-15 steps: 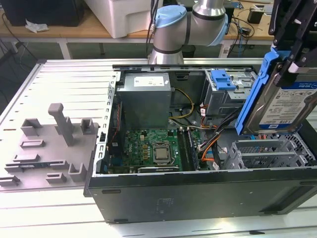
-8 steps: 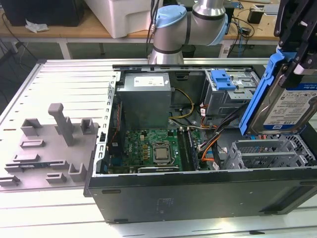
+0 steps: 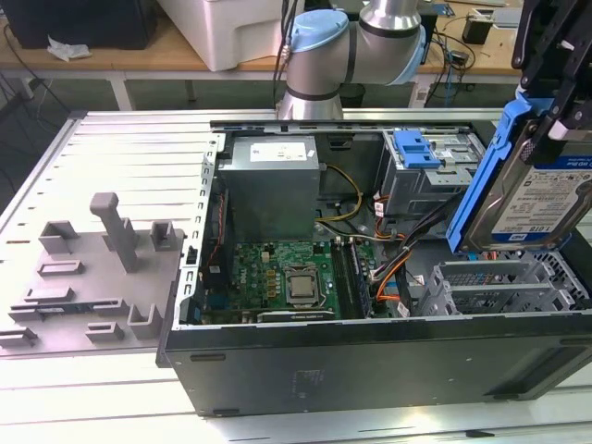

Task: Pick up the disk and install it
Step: 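Insert the disk into the insertion slot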

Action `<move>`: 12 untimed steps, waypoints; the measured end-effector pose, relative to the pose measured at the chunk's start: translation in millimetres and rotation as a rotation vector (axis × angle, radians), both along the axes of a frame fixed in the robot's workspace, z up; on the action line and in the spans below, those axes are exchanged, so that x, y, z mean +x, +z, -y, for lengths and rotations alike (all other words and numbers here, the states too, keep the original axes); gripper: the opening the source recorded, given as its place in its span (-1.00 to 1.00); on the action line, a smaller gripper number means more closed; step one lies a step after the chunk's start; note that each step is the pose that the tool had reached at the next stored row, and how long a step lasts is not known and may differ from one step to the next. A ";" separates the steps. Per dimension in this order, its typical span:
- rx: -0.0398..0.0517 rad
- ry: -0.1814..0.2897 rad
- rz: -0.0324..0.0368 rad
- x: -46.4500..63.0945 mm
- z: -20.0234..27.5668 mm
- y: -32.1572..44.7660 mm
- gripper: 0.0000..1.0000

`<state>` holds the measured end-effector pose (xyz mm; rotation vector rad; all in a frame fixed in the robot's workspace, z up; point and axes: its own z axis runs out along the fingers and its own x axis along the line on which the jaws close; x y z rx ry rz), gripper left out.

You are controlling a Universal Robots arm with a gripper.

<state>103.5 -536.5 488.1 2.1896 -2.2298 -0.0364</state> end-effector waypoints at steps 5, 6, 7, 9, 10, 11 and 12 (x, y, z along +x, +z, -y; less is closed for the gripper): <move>0.0070 0.000 0.0001 1.3 2.2 -0.4 -0.26; 0.0087 0.000 0.0001 1.8 3.0 -0.5 -0.26; 0.0099 0.000 0.0001 2.1 3.6 -0.6 -0.26; 0.0118 0.000 0.0000 2.8 4.5 -0.9 -0.26; 0.0124 0.000 0.0001 3.1 4.9 -1.0 -0.26; 0.0129 0.000 0.0001 3.3 5.2 -1.1 -0.26; 0.0136 0.000 0.0001 3.6 5.5 -1.2 -0.26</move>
